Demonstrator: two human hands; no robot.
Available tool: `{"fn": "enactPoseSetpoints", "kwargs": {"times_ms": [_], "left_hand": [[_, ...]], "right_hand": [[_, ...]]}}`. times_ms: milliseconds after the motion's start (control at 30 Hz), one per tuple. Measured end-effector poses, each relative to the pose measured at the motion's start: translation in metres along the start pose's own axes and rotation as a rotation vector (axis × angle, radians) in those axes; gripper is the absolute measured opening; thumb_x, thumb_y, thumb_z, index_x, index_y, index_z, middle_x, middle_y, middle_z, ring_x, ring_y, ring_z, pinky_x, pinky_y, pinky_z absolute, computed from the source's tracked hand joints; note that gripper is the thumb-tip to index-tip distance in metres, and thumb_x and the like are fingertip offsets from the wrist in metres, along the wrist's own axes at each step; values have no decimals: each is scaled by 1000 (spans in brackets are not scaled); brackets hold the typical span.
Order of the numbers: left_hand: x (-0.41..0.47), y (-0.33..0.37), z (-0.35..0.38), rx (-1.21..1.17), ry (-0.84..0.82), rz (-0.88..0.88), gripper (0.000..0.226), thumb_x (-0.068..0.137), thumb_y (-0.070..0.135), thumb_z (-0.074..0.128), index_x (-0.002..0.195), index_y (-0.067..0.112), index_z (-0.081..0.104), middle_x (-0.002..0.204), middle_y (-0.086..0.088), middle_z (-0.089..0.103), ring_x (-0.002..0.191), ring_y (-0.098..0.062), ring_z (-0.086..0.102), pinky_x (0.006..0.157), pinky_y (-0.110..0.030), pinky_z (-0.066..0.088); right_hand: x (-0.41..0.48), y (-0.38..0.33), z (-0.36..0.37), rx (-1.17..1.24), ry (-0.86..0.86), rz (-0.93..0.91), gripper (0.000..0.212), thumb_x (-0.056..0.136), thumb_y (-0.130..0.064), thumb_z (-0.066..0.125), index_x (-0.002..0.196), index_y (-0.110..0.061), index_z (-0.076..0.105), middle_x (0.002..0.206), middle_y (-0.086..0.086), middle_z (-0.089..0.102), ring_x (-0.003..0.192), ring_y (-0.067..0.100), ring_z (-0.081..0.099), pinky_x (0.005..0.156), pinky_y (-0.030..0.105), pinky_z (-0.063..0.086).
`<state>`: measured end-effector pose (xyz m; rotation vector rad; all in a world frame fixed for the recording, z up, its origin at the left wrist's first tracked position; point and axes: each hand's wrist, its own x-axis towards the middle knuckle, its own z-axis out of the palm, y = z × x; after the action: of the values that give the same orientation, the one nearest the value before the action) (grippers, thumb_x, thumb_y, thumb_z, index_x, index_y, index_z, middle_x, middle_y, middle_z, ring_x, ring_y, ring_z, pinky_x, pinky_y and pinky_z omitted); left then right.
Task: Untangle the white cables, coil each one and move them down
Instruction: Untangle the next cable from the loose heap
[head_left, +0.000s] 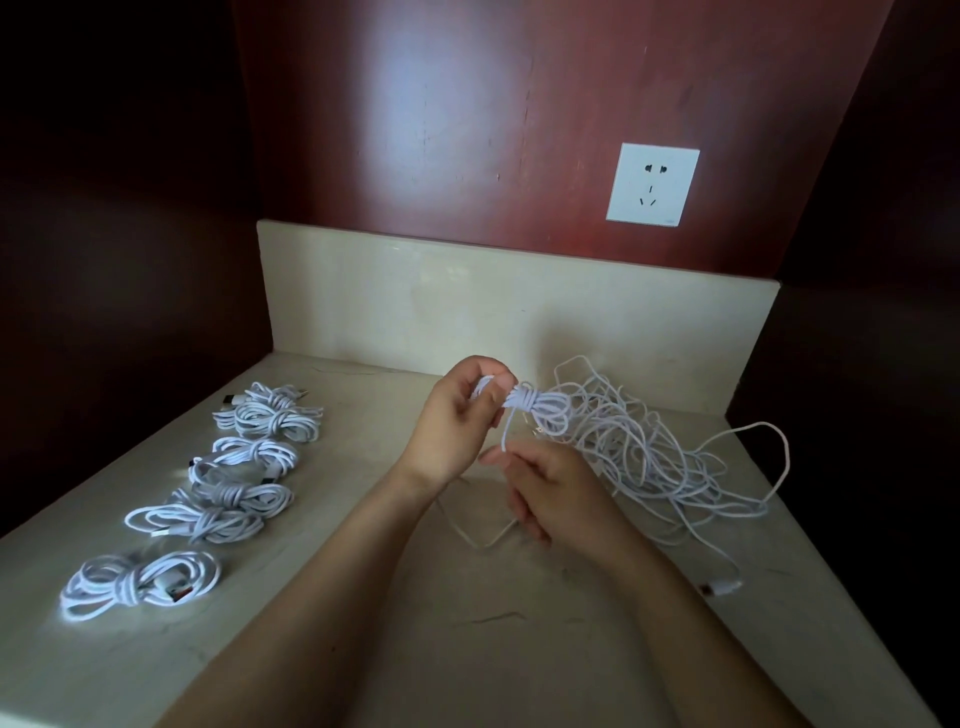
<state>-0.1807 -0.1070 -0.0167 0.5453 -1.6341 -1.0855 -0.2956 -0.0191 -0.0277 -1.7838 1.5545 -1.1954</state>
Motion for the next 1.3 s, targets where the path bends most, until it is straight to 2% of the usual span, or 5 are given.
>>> {"fn": "enactPoseSetpoints", "kwargs": {"times_ms": [300, 567, 700, 1000, 1300], "left_hand": [[-3, -11, -8, 471, -147, 136, 10, 99, 23, 54, 92, 29, 57, 68, 21, 58, 61, 0, 49, 62, -21, 39], [-5, 10, -1, 28, -399, -76, 18, 101, 12, 48, 86, 15, 57, 66, 2, 45, 53, -8, 34, 57, -19, 35], [-4, 16, 2, -107, -279, -154, 19, 101, 15, 50, 82, 14, 55, 61, 7, 48, 49, -3, 39, 50, -13, 33], [-6, 10, 19, -192, 120, -204, 11, 100, 10, 49, 91, 11, 55, 58, 3, 51, 47, -1, 46, 50, -16, 39], [-14, 3, 22, 45, 33, 46, 8, 99, 19, 55, 93, 15, 53, 70, -4, 63, 59, -17, 57, 58, -23, 44]], "right_hand": [[3, -2, -25, -118, 279, -100, 17, 90, -19, 61, 76, -17, 71, 65, -18, 61, 62, 3, 57, 59, 24, 40], [4, -1, -40, 287, 335, 101, 15, 92, -12, 65, 78, -10, 71, 57, -2, 62, 46, 3, 51, 47, 16, 39], [1, -4, -37, 578, 241, 271, 23, 97, -4, 50, 84, -14, 67, 50, -1, 39, 34, 3, 25, 35, 13, 17], [4, -7, -12, 281, 296, 60, 15, 100, -11, 51, 97, 4, 53, 47, 4, 48, 34, 9, 37, 36, 18, 29], [4, -6, -20, 344, 415, 88, 34, 104, -23, 45, 73, -8, 50, 50, 6, 53, 32, 15, 40, 34, 22, 31]]}}
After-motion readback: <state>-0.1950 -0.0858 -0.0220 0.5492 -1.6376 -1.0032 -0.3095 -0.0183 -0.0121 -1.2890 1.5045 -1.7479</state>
